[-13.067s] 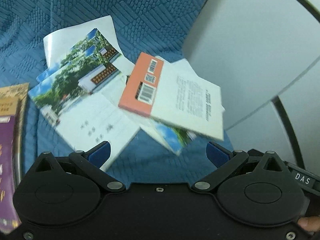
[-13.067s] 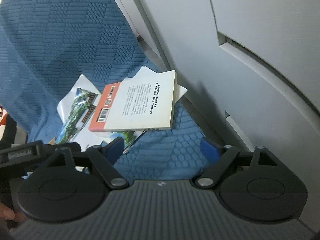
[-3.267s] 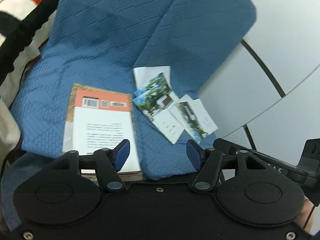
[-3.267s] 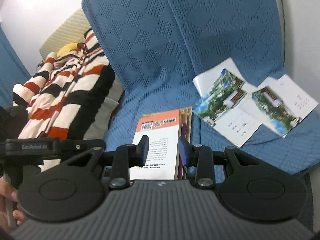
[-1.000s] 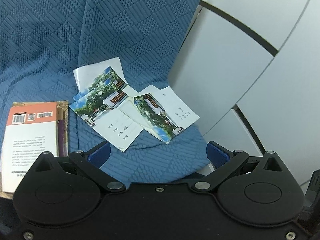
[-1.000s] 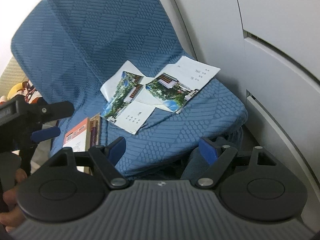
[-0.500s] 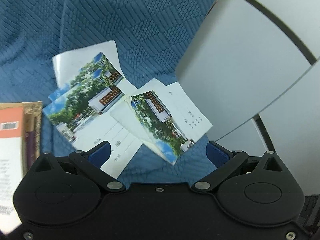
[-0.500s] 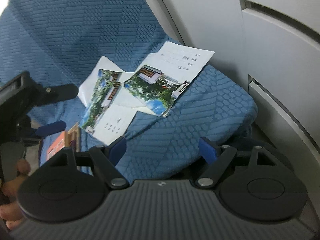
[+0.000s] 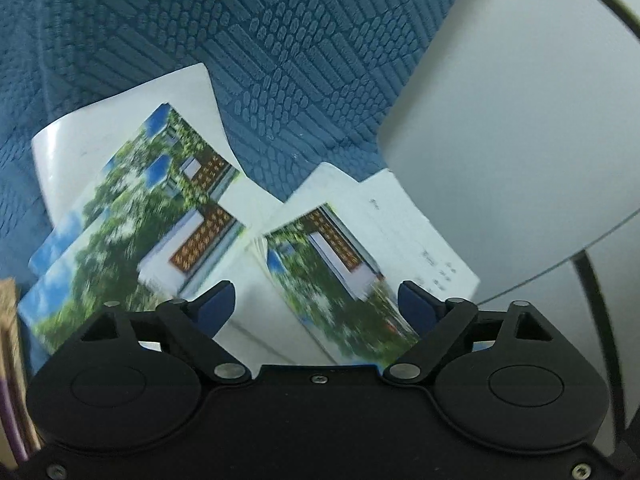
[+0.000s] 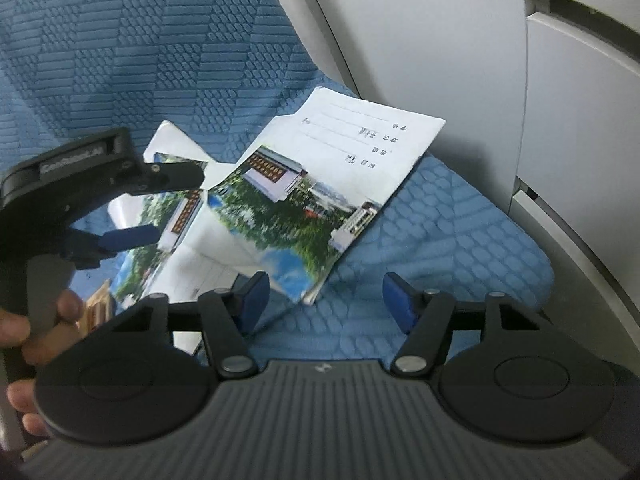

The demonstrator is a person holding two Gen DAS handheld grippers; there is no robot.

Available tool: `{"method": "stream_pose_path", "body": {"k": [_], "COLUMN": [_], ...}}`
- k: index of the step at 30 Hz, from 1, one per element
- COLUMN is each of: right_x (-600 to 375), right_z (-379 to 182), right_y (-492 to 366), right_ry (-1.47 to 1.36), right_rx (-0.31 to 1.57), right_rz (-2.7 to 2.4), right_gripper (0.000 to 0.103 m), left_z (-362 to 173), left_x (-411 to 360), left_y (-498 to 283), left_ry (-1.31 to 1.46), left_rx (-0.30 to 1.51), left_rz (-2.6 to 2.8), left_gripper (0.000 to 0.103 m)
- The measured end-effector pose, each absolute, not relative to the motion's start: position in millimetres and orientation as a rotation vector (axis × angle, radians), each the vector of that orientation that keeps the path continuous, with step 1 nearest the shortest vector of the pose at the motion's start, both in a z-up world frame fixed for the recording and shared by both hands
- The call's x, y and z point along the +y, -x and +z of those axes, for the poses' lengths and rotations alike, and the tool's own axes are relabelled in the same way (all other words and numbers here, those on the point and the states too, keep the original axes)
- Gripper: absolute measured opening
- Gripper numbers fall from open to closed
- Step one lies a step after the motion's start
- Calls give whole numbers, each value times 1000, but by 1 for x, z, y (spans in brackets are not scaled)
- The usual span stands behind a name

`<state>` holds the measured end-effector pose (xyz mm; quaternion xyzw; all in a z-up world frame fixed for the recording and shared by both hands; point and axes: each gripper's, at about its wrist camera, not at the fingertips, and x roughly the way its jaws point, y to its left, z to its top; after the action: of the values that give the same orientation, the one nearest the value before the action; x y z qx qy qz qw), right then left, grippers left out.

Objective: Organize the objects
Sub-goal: 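Move both grippers down to the postcard booklet on the seat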

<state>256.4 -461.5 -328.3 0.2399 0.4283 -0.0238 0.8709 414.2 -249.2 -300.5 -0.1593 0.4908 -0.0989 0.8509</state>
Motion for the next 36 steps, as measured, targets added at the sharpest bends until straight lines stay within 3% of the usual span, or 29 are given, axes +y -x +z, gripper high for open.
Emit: {"method": "stream_pose_path", "body": {"k": [19, 36], "right_x": [-457, -461], "right_z": [-346, -344], "right_y": [-298, -291], "right_ry": [-434, -531], "right_rx": [864, 858], "right_rz": [-138, -91], "right_gripper": [66, 66], "left_z": [-343, -328], "left_x": [-265, -266], "left_y": [-475, -434], "left_ry": [130, 179], "left_rx": [1026, 1075], "left_rz": [-260, -362], "left_gripper": [70, 55]}}
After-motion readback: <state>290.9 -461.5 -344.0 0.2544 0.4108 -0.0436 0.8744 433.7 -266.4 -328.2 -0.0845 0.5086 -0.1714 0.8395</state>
